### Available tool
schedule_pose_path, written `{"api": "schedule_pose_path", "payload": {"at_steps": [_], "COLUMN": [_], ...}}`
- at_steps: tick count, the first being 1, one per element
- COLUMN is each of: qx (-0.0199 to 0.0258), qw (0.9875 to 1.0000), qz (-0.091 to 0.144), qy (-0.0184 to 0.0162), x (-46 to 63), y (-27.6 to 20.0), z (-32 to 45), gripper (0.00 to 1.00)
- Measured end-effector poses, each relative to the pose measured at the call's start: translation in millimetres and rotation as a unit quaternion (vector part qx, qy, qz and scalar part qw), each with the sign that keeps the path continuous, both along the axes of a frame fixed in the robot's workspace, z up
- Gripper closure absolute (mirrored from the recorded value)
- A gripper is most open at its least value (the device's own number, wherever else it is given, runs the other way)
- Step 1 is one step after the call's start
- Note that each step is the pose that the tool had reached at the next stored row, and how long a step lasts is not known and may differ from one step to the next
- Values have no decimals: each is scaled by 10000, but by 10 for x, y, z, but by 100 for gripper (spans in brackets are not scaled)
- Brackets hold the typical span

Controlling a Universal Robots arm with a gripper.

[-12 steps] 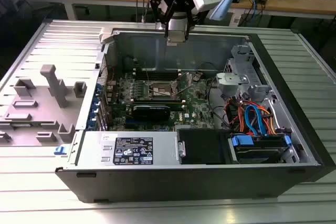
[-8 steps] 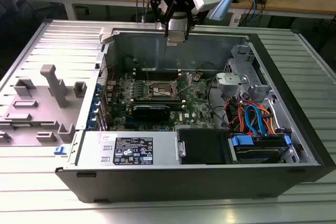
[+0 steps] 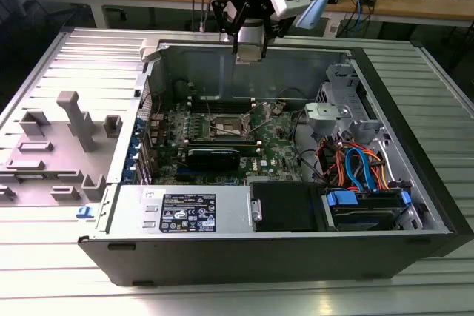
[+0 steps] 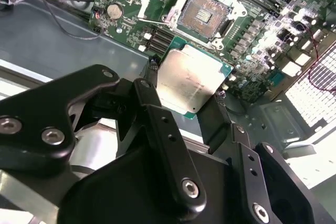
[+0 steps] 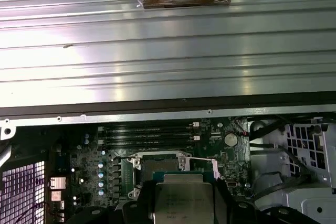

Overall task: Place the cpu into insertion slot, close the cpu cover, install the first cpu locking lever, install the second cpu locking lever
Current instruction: 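Place the cpu into insertion slot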

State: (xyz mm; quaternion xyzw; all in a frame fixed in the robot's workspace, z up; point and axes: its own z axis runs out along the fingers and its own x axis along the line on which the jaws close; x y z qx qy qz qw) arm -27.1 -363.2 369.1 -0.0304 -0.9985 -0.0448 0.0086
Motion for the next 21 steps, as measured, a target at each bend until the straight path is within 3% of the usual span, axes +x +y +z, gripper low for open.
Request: {"api": "schedule_pose_path", "payload": {"at_steps": [4,21], "qx": [2,1], "qw": [9997,9994], "qz": [-248,-341], "qy": [3,3], "x": [-1,-1], "y": [-5,-46], "z": [-14,-20], "gripper": [45,45]}}
